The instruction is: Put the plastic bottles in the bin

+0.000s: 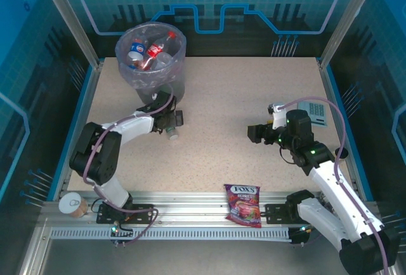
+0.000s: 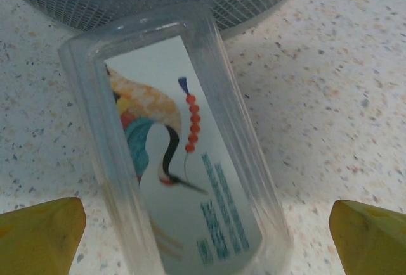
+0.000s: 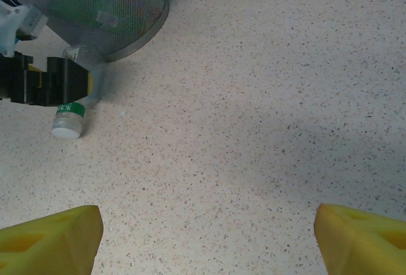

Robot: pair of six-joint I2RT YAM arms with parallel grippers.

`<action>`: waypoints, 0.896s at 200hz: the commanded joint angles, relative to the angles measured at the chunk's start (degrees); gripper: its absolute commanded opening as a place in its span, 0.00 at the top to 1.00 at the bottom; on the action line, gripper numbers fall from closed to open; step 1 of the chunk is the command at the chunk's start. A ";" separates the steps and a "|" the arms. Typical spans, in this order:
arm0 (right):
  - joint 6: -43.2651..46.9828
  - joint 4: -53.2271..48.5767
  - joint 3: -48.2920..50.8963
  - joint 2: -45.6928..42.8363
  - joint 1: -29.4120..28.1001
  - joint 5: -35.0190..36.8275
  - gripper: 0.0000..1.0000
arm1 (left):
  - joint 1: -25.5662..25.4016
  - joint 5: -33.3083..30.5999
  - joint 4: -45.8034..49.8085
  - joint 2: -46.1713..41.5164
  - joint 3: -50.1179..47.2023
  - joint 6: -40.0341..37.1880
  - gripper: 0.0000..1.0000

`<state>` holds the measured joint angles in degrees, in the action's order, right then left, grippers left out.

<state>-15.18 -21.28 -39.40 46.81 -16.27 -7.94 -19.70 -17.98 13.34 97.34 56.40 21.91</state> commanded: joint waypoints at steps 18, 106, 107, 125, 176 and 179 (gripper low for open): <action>0.15 -1.13 0.11 -1.28 0.96 1.17 0.12 | -0.72 -4.23 -0.42 2.59 1.74 4.01 0.08; 0.13 -0.46 0.11 0.03 0.98 0.33 0.13 | -2.09 -5.64 -0.09 -2.95 -1.99 3.59 0.38; 0.19 -0.53 0.07 0.04 0.94 0.31 0.13 | -2.09 -5.65 -0.08 -3.04 -2.04 3.58 0.38; 0.49 -0.95 -0.18 0.13 1.01 0.35 0.13 | -2.30 -5.93 0.81 -4.61 -2.58 3.24 0.39; 0.50 -0.51 -0.30 0.61 0.99 0.05 0.13 | -3.09 -6.13 4.25 -9.90 -3.78 2.26 0.43; 0.50 -0.52 -0.39 0.65 0.96 0.07 0.13 | -3.45 -5.98 4.43 -10.52 -3.88 2.14 0.44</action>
<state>-15.14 -22.00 -39.40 46.89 -16.05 -7.55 -21.74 -22.98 14.61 91.05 53.60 25.17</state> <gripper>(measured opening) 0.874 0.576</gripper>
